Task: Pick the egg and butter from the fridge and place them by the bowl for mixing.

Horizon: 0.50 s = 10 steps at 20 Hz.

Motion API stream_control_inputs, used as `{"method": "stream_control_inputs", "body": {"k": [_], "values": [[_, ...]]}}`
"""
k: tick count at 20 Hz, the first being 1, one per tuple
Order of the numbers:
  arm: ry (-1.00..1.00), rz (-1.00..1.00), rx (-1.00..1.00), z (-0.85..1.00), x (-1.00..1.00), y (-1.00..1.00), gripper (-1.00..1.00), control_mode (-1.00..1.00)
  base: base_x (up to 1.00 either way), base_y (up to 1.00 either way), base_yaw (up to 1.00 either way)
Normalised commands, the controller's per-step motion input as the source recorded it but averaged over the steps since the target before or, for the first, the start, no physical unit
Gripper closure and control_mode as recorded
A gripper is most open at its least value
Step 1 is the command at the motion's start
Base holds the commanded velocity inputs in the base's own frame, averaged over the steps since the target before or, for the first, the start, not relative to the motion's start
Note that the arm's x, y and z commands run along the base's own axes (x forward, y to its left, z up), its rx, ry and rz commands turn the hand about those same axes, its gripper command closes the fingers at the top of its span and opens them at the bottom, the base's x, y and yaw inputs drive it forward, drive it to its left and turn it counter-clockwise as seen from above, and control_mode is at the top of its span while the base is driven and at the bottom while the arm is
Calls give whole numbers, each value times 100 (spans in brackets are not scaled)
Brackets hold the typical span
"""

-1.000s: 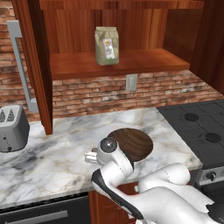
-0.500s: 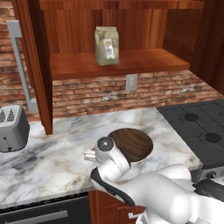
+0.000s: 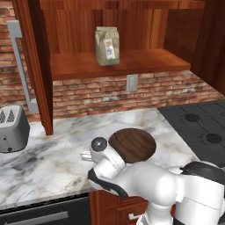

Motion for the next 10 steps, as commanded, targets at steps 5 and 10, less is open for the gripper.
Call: {"method": "stream_control_inputs", "body": {"k": [5, 10], "values": [[0, 0, 0, 0, 0, 0, -100, -100, 0, 0, 0], [-1, 0, 0, 8, -1, 0, -100, -100, 0, 0, 0]]}}
